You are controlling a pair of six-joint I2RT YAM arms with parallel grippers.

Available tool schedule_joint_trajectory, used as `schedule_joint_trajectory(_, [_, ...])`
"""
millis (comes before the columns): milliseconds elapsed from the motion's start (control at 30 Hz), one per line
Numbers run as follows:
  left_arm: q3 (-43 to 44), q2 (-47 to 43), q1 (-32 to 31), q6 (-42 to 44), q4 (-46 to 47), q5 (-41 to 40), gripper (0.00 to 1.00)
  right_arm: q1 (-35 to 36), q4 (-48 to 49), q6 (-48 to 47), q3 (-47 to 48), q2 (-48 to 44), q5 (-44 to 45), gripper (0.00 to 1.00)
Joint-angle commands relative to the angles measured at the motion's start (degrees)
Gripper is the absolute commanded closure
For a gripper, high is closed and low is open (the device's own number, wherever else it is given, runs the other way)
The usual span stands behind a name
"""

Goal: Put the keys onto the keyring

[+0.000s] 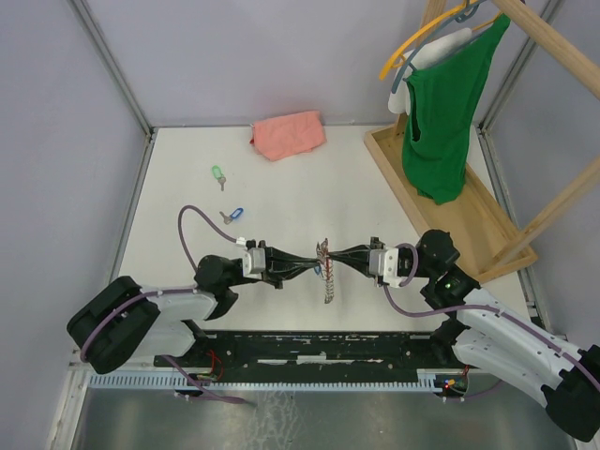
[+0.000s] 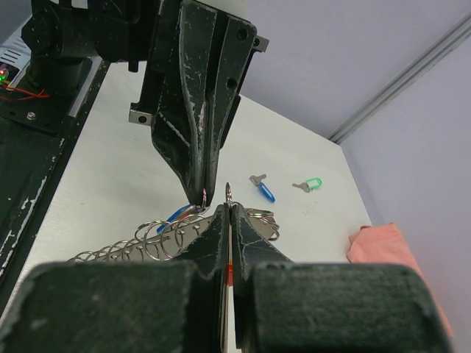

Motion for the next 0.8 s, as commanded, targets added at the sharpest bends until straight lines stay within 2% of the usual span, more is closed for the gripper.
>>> schedule_joint_trajectory(0, [0.07,1.41,-0.15,-3.41,6.85,-0.11,0.97,0.2,6.51,2.93,1.16,-0.82,0.35,0.99])
schedule_joint_trajectory(167, [-0.74,2.47,-0.16,-3.89,11.08,-0.78,0.97,0.2,5.18,3.17,1.01,-0.96,2.05,0.99])
schedule_joint_trajectory(267, [-2.57,0.7,-0.11,-1.53,8.67,-4.24,0.97,0.17,-1.07,1.45,2.02,-1.83,6.43,0.99])
schedule_joint_trajectory(400, [-2.98,-4.95,-0.26,3.66,-8.25,-10.83,0.97,0.17,-12.79,4.27,4.82,-1.8,13.62,0.99])
schedule_joint_trajectory(567, [-1.18,-7.57,-0.25,3.34,-27.97,-25.9,0.97,0.17,-14.32,15.64,5.55,1.65,22.45,1.0])
schedule_joint_trajectory(700, [1.88,-7.22,-0.26,-2.91,-43.36,-35.84,0.97,0.27,-18.33,20.4,7.08,4.17,26.78,0.99])
schedule_joint_trajectory(767, [2.38,-6.63,-0.25,-4.62,-47.19,-39.2,0.97,0.28,-14.13,22.78,4.86,4.82,27.0,1.0])
